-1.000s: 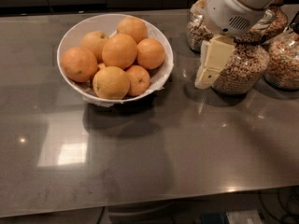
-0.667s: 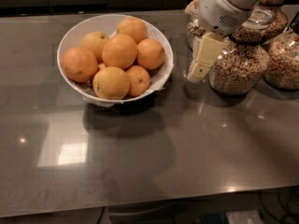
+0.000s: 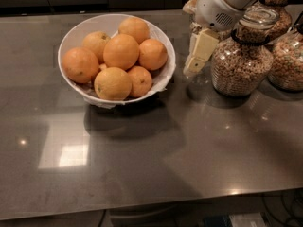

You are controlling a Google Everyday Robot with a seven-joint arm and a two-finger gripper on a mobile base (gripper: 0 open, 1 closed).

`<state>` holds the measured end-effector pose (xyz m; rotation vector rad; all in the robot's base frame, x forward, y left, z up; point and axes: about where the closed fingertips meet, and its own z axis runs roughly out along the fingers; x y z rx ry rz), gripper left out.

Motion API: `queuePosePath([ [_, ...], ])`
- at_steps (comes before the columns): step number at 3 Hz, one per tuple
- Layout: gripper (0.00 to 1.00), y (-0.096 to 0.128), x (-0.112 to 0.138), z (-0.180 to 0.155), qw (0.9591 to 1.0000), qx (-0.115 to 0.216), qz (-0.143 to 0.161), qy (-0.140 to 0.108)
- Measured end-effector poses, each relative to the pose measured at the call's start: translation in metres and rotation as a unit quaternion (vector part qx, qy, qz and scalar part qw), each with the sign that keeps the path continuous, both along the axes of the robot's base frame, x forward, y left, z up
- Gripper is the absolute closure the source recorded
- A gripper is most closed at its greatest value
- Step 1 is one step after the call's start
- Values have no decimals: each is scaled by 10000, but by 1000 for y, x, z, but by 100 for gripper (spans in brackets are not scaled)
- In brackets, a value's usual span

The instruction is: Pick orange from white bowl

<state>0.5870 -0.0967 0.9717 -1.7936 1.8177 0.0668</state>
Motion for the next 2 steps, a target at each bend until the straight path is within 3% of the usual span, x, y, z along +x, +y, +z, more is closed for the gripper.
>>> queuePosePath([
  [1, 0, 4, 3, -1, 9999, 134, 31, -87],
  [2, 0, 25, 16, -10, 9987, 401, 246, -180],
])
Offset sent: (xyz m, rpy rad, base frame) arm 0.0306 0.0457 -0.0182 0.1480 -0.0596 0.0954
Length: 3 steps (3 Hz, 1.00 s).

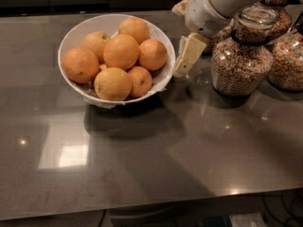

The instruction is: Pick orange from white bowl

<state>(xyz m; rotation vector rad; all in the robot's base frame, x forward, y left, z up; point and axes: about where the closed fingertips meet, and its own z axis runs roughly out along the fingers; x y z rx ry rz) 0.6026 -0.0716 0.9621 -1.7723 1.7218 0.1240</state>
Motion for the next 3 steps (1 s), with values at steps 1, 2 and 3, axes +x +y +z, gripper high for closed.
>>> queuePosePath([
  [1, 0, -1, -1, -2, 10000, -55, 14, -13],
  [2, 18, 7, 4, -10, 9999, -101, 126, -35],
  [3, 19, 19, 10, -17, 9996, -110, 257, -56],
])
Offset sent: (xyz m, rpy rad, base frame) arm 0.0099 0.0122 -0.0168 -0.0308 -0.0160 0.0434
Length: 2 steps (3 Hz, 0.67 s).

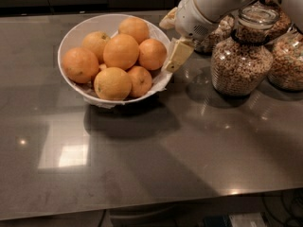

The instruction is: Pick orange from white bowl

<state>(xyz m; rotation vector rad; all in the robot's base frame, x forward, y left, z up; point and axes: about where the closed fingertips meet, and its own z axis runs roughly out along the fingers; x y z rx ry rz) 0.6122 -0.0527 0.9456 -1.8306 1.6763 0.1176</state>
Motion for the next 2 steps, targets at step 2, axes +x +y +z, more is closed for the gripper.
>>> queuePosePath([
  [2, 20, 29, 8, -5, 9994, 118, 323, -74],
])
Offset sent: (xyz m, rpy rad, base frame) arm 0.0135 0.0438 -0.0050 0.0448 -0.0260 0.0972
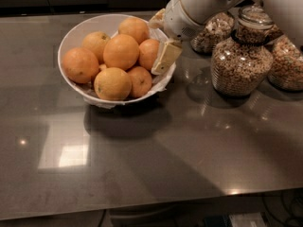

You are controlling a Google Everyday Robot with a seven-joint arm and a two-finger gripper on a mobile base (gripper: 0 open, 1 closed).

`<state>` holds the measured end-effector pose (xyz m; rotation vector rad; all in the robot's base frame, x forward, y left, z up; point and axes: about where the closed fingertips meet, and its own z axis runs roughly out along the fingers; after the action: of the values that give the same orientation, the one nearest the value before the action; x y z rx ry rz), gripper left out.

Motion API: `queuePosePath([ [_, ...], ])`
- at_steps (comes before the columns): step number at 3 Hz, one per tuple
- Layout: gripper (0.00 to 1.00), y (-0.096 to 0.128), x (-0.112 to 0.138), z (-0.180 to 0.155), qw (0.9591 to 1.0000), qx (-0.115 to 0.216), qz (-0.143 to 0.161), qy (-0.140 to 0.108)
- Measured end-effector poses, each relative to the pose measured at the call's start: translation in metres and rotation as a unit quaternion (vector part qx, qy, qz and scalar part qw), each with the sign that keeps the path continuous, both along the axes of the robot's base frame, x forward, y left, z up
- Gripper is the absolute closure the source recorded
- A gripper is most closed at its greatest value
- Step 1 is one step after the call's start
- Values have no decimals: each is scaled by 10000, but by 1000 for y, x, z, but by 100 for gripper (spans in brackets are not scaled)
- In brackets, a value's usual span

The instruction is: Pick orange from white bowl

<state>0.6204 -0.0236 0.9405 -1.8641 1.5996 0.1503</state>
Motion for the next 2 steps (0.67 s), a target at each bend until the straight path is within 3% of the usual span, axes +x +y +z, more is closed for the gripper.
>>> queuePosePath([
  [2, 21, 3, 10, -8, 10000, 84, -20, 3],
])
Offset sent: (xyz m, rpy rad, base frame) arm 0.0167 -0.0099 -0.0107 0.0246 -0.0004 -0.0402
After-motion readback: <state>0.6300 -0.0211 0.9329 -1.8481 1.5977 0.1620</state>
